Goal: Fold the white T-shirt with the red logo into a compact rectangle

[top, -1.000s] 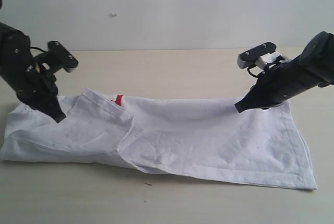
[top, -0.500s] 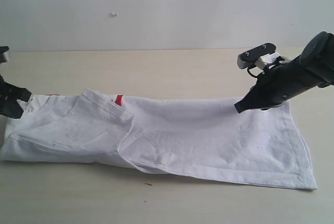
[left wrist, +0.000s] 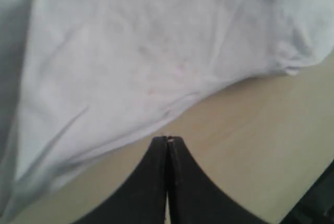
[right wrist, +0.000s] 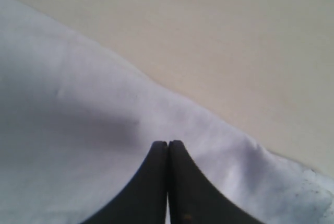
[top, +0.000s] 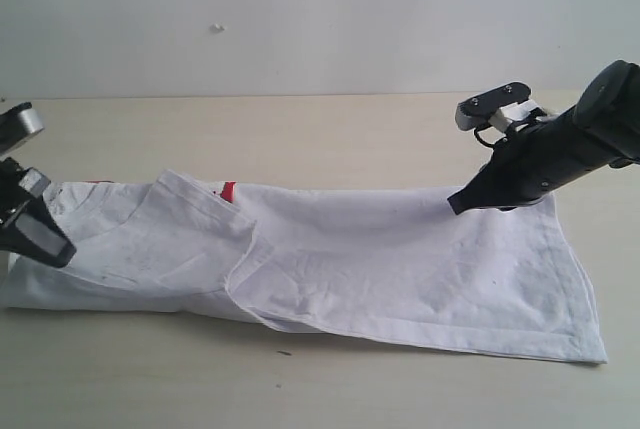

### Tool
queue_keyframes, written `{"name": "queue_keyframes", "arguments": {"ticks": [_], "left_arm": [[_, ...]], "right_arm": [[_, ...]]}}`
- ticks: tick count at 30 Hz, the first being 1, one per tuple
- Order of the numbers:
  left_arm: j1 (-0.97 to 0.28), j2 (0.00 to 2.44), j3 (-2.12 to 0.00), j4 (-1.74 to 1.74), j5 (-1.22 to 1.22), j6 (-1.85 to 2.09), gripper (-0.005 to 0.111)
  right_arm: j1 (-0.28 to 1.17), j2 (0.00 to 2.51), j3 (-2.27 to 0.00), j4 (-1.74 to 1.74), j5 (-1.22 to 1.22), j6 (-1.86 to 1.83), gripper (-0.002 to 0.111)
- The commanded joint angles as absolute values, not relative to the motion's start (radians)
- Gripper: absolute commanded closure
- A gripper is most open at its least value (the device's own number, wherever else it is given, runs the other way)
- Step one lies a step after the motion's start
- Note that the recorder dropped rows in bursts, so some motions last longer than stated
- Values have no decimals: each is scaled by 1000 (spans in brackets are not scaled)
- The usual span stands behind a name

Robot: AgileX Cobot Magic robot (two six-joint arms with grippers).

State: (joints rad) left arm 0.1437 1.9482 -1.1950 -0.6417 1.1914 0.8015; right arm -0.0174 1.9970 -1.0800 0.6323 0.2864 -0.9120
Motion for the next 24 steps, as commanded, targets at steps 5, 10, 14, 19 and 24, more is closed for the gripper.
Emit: {"name": "queue_keyframes", "arguments": {"ticks": [5, 10, 14, 19, 24], "left_arm": [[147, 1981, -1141, -525, 986, 682, 107], [147, 1997, -1129, -525, 859, 621, 107], [147, 2023, -1129, -523, 836, 620, 107], [147, 2043, -1129, -544, 825, 623, 107], [169, 1973, -1163, -551, 866, 629, 107]], "right_arm": [[-23, 1990, -1084, 636, 296, -904, 108], [-23, 1990, -1084, 636, 296, -904, 108], [-23, 1990, -1084, 636, 296, -904, 108], [-23, 1990, -1084, 636, 298, -904, 108], [-23, 1990, -1084, 636, 299, -904, 108]]}}
